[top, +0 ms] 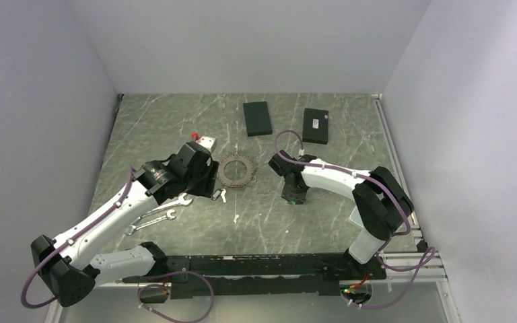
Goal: Put the keys on the keyring
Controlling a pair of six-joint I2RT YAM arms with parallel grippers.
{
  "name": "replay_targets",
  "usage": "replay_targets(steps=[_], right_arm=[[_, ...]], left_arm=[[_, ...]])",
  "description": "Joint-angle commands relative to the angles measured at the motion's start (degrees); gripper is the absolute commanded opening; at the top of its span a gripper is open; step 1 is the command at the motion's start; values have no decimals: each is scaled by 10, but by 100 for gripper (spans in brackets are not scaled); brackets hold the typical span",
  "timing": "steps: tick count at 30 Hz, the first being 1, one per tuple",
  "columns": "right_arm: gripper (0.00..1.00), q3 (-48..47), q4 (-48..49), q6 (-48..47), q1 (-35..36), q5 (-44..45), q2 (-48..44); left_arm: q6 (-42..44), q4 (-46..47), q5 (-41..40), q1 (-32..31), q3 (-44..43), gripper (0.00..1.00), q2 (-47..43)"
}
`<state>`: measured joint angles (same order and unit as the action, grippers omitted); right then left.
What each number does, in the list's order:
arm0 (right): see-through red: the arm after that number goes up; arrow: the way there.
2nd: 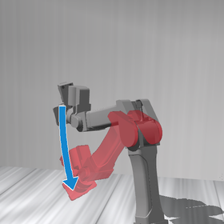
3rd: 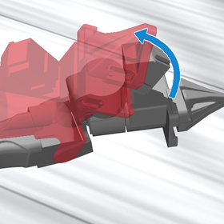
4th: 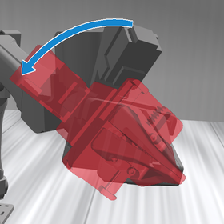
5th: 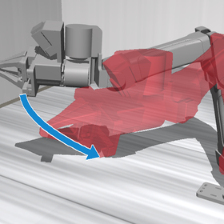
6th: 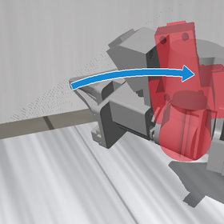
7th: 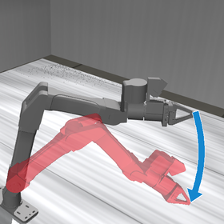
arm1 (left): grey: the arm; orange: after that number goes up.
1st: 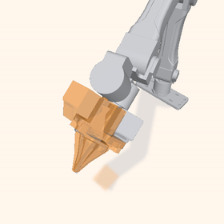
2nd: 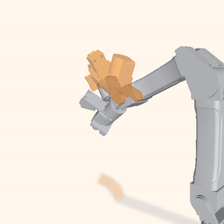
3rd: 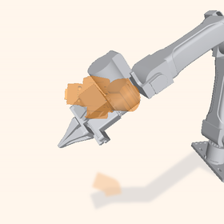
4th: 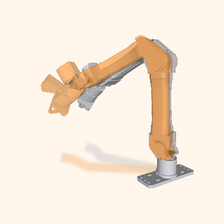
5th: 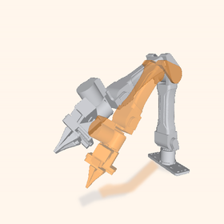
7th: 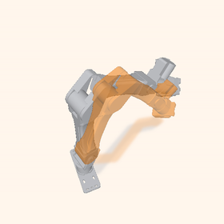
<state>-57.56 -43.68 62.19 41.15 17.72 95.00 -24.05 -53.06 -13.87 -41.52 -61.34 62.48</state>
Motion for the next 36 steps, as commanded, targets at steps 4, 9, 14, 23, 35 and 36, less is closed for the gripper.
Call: replay_targets(steps=[4, 9, 14, 23, 35, 36], right_arm=[[31, 10, 21, 11, -5, 13, -5], [30, 11, 26, 9, -5, 16, -9], [26, 11, 32, 8, -5, 9, -3], [19, 18, 41, 9, -5, 7, -3], [9, 13, 43, 3, -5, 8, -5], [8, 14, 44, 2, -5, 8, -6]], left_arm=[[0, -1, -17, -7, -3, 63, -6], [-1, -1, -21, -10, -3, 63, -5], [-3, -5, -25, -13, -4, 63, -4], [-8, -8, -35, -24, -4, 62, -3], [-13, -12, -51, -36, -5, 62, -5], [-13, -13, -51, -36, -5, 63, -4]])
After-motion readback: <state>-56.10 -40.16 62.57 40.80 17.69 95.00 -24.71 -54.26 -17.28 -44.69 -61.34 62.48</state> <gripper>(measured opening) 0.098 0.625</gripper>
